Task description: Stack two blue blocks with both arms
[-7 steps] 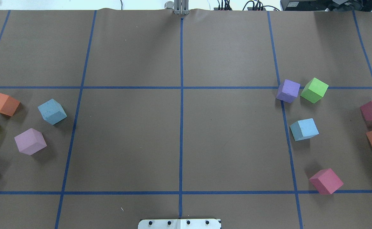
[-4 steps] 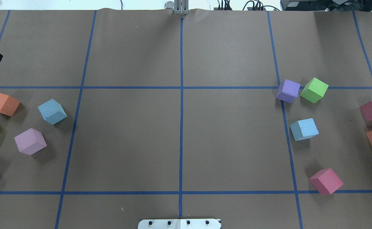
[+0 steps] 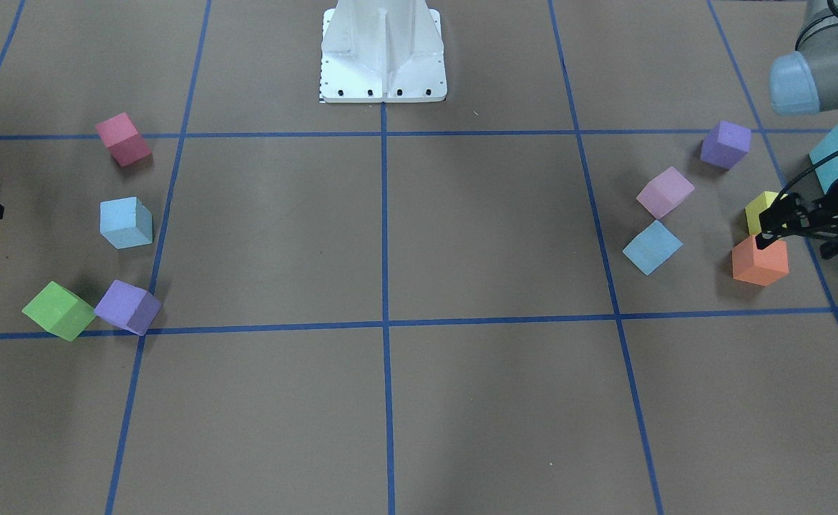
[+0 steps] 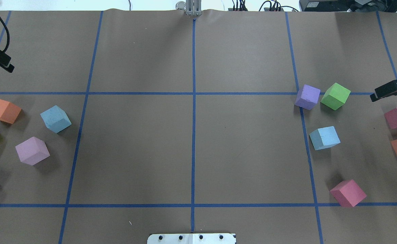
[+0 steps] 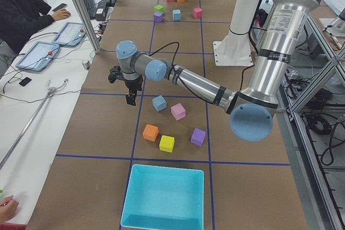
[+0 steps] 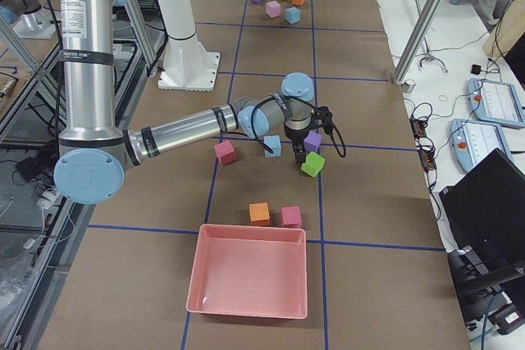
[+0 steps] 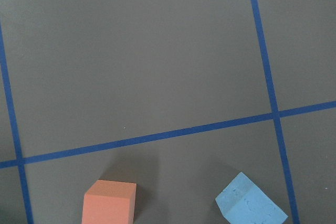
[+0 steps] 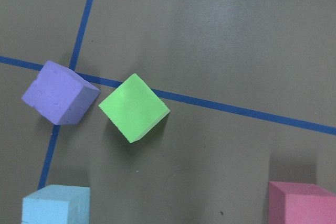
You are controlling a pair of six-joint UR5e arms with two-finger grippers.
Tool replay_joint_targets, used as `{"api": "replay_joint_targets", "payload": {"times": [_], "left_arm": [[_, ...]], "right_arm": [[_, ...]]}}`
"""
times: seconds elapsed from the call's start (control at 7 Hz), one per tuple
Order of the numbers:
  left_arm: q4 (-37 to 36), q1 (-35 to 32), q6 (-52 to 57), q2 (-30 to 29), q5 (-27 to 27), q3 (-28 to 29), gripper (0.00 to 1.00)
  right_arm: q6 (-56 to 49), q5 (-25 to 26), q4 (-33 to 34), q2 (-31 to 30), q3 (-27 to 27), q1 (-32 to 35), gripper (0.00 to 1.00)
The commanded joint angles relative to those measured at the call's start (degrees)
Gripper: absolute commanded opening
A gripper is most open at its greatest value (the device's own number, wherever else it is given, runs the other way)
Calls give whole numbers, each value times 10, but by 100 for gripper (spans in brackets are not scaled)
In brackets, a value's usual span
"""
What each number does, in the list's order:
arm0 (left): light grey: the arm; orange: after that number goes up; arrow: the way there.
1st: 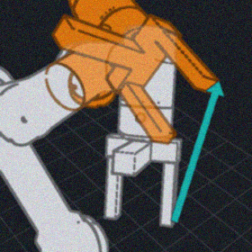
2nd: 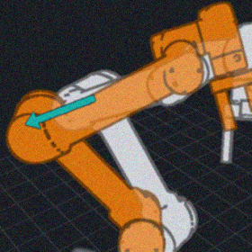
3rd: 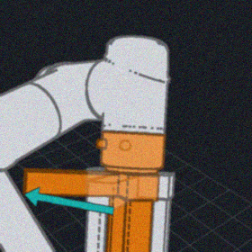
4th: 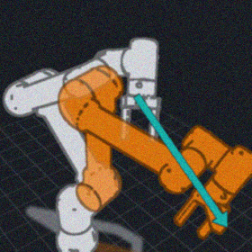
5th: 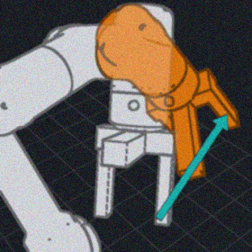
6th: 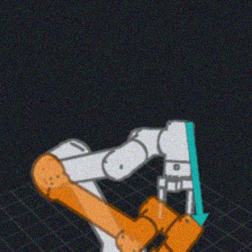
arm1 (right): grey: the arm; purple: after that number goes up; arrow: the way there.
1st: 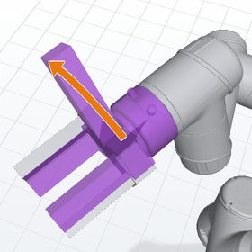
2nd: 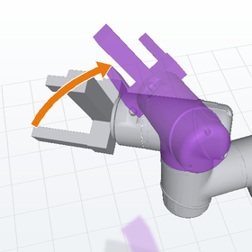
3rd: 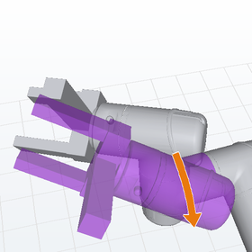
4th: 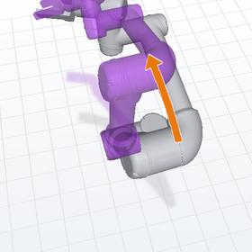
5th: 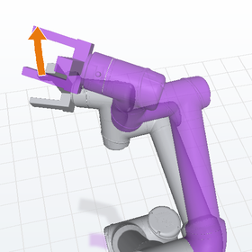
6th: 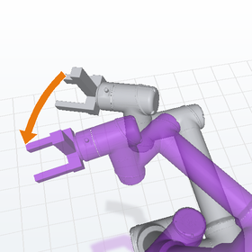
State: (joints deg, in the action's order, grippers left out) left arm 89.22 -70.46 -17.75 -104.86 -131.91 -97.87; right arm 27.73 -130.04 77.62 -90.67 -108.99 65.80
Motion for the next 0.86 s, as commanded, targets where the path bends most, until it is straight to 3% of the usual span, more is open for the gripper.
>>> {"api": "replay_joint_targets", "payload": {"times": [0.0, 0.43, 0.71], "left_arm": [[23, 32, -42, 0, 3, 4, 100], [27, 37, -43, 0, 4, 8, 100], [28, 54, -54, 0, 6, 8, 100]], "right_arm": [[121, 62, -42, 28, -1, -80, 100], [248, 72, -43, 44, 0, -131, 100], [281, 108, -42, 43, -1, -169, 100]]}}
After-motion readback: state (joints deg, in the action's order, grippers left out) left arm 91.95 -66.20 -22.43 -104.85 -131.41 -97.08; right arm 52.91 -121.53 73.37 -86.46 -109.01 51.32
